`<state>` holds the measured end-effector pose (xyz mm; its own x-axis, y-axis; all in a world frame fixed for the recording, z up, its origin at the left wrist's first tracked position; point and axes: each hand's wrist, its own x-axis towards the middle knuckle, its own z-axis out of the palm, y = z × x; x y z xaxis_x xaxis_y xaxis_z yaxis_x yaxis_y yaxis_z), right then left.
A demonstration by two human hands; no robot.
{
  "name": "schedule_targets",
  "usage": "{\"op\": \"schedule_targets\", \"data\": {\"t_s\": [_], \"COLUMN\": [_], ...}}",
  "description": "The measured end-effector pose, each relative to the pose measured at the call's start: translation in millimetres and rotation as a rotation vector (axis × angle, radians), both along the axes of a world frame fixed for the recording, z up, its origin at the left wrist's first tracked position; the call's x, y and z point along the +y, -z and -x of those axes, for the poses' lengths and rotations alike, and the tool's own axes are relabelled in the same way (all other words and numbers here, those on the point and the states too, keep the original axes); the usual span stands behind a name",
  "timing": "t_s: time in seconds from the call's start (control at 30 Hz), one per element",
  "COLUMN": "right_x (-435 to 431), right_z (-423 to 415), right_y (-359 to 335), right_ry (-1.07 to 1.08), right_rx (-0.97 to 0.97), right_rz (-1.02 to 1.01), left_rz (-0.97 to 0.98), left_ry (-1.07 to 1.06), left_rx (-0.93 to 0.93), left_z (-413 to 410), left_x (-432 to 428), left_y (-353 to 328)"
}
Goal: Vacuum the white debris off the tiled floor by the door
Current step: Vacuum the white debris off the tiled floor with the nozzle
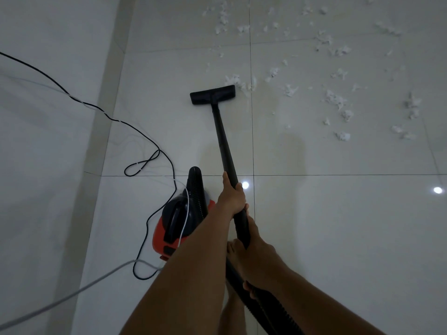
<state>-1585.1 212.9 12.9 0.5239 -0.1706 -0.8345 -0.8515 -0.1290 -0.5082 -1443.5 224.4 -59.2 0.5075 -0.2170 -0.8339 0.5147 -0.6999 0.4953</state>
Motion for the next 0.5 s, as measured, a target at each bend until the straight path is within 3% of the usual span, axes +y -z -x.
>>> {"op": "schedule_targets", "data": {"t_s": [0.27, 0.5], "right_x": [18.6, 23.0], "right_z": [20.4, -4.6], "right_y": [-47.4, -60.9], "right_ry": [-0.024, 0.012], "right_rx": [0.03, 0.017], "right_rz": [-0.051, -0.069], "left_rz": [-0.015, -0.034], "left_ry": [-0.01, -0.007], "left_rx": [0.044, 0.048], "left_z": [27.1, 1.1], "left_x": [25.3, 26.6], "left_y": [-43.2, -45.9]}}
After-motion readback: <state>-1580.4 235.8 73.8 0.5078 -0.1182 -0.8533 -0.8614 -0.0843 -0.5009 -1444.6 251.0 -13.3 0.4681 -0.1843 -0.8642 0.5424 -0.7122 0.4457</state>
